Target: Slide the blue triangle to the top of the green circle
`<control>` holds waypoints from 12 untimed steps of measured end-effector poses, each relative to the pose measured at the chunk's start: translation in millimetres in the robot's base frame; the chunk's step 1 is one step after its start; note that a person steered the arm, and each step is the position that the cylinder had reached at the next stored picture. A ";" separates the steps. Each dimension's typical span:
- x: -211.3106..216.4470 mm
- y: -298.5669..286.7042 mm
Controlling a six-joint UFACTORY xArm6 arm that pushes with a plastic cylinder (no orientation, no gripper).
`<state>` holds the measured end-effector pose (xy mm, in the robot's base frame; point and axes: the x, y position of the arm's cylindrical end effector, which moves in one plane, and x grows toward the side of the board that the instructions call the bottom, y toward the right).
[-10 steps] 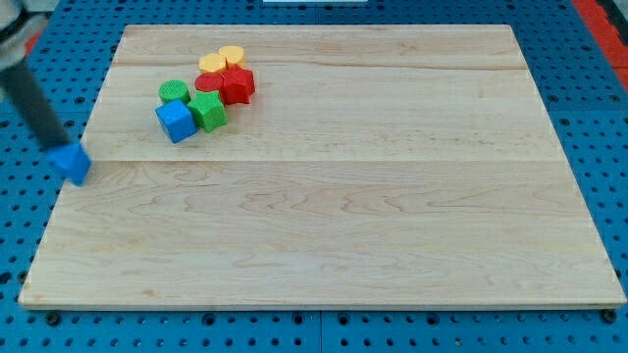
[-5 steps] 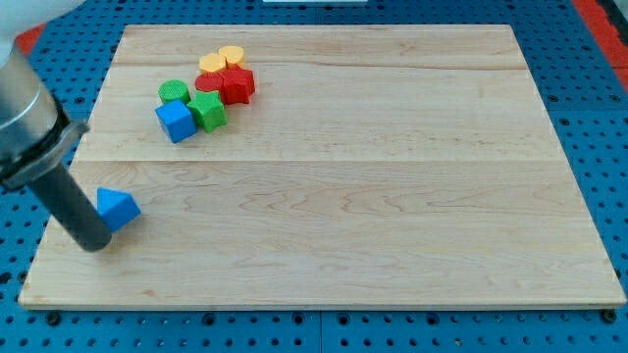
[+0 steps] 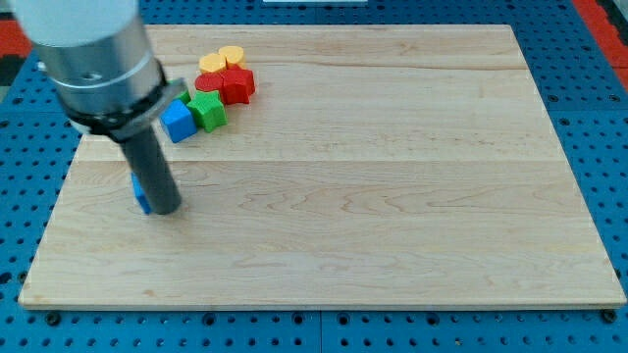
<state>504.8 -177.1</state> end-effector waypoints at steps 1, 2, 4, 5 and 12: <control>-2.0 -20.4; -8.5 -32.6; -74.6 -69.9; -93.7 -71.1; -191.3 -25.3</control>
